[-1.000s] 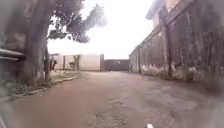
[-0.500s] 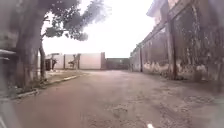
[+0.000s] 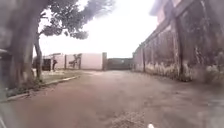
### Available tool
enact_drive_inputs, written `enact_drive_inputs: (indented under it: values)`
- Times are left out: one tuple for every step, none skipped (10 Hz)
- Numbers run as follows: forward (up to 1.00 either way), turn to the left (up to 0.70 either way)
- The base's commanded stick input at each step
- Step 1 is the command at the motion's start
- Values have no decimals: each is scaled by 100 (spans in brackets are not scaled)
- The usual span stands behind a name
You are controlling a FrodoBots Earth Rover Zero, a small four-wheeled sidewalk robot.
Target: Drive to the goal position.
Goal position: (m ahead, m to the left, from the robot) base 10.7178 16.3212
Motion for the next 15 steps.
enact_drive_inputs:
  values:
    - [70,0]
    - [70,0]
    - [70,0]
    - [70,0]
    - [70,0]
    - [70,0]
    - [70,0]
    - [70,0]
    - [70,0]
    - [70,0]
    - [70,0]
    - [70,0]
    - [70,0]
    - [70,0]
    - [70,0]
